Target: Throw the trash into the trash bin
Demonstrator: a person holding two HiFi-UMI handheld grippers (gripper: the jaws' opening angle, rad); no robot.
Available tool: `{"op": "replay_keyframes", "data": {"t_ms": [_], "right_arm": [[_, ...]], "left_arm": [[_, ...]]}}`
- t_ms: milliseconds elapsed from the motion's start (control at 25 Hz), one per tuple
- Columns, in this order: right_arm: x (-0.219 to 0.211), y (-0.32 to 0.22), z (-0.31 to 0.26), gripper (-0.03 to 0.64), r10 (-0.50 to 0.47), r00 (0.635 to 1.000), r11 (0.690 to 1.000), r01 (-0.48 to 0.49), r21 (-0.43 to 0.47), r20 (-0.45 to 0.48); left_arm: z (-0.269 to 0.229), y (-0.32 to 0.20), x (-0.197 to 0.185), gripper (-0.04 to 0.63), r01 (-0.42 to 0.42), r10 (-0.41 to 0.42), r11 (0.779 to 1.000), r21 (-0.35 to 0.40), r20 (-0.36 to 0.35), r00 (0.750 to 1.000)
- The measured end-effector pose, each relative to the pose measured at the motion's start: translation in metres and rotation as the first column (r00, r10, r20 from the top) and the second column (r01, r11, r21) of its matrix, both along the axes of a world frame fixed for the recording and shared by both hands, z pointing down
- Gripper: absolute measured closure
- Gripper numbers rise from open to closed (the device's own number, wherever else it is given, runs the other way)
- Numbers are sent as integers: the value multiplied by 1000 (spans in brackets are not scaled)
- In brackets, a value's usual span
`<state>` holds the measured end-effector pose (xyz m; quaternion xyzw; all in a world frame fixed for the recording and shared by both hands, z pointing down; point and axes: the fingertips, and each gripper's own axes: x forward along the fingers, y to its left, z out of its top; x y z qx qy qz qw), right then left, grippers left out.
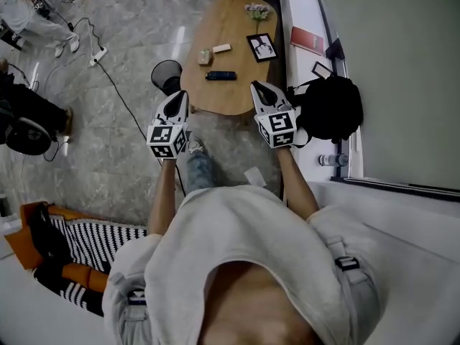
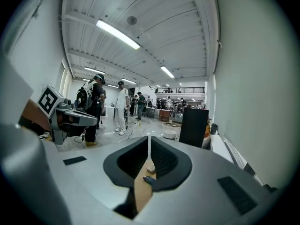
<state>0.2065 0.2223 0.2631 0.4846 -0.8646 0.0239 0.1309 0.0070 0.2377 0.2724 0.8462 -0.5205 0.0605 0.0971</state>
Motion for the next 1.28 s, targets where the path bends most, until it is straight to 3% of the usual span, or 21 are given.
{"op": "replay_keyframes", "data": {"t_ms": [280, 720, 1280], "right_arm": [[-47, -71, 0, 578, 29, 999, 999, -30, -27, -32], [-97, -183, -20, 578, 108, 993, 994, -108, 10, -39], [-100, -241, 11, 578, 161, 986, 985, -164, -55, -46]], "left_arm": [[7, -82, -36, 575, -59, 57, 998, -31, -34, 998], [-4, -200, -96, 575, -117, 117, 993, -12, -43, 992], [19, -271, -100, 575, -181, 180, 982, -60, -29, 983]]}}
